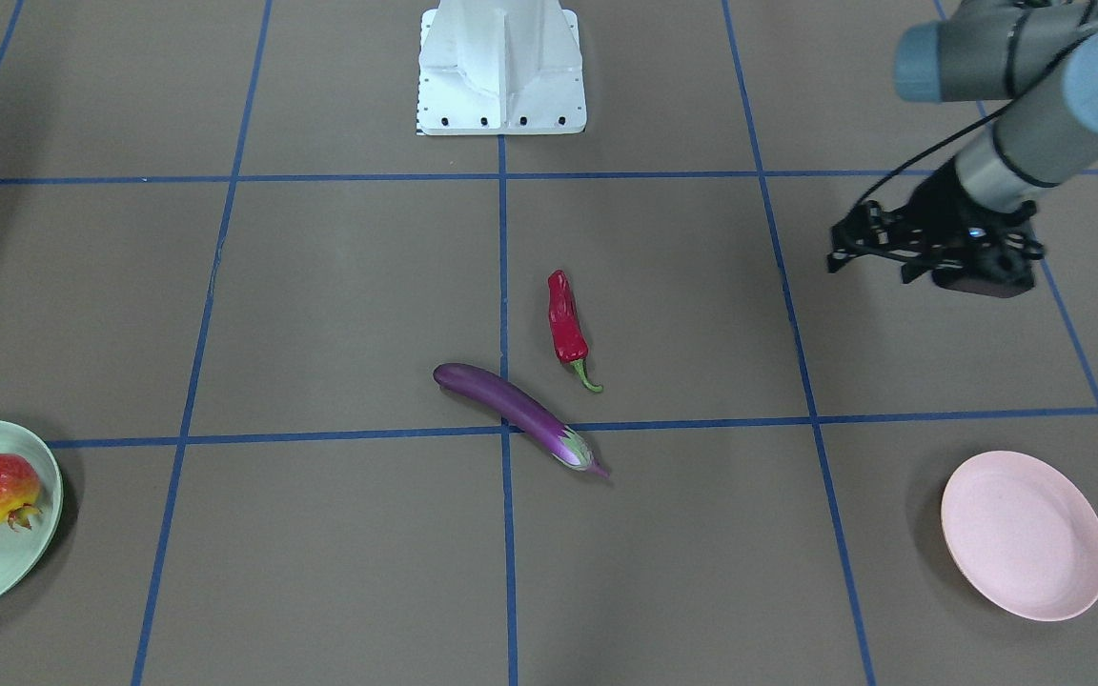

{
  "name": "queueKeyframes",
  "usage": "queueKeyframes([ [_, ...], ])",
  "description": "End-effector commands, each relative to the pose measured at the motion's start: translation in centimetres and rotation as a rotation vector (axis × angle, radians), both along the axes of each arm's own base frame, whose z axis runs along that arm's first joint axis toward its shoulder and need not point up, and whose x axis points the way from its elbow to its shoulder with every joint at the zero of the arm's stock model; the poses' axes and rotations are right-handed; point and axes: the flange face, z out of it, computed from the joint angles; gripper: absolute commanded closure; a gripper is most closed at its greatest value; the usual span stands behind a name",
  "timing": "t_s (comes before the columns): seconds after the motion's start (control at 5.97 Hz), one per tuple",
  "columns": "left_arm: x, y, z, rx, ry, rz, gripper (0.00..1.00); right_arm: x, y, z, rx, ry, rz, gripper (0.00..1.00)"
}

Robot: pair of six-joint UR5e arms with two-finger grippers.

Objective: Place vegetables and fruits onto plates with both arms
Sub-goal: 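Move the left gripper over the red chili pepper and lower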

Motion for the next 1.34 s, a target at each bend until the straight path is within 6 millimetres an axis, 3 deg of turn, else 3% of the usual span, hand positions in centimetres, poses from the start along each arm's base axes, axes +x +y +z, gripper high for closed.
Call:
queueKeyframes([
  [0.0,5.8,-0.2,-1.4,0.254,0.126,-0.079,0.0,0.0,-0.1,-0.3,0.006,-0.002,0.0,0.0],
  [0.17,10.0,0.6,3.5,0.391,0.15,-0.192,0.0,0.0,-0.3,-0.5,0.011,-0.002,0.0,0.0],
  [0.34,15.8,3.6,4.5,0.499,0.188,-0.311,0.0,0.0,-0.5,-0.6,0.013,-0.002,0.001,0.0],
  [0.5,18.0,4.9,-0.1,0.473,0.259,-0.328,0.0,-0.1,-0.7,-0.8,0.018,-0.002,0.0,0.0],
  [0.84,18.5,5.1,-0.5,0.445,0.228,-0.386,0.0,-0.1,-0.9,-1.4,0.029,-0.009,0.0,0.0],
  [1.01,20.1,6.9,-4.1,0.432,0.31,-0.232,0.0,-0.1,-1.0,-1.6,0.032,-0.01,0.0,0.0],
  [1.17,20.1,7.1,-4.5,0.426,0.316,-0.206,0.0,-0.1,-1.1,-1.6,0.034,-0.01,0.0,0.0],
])
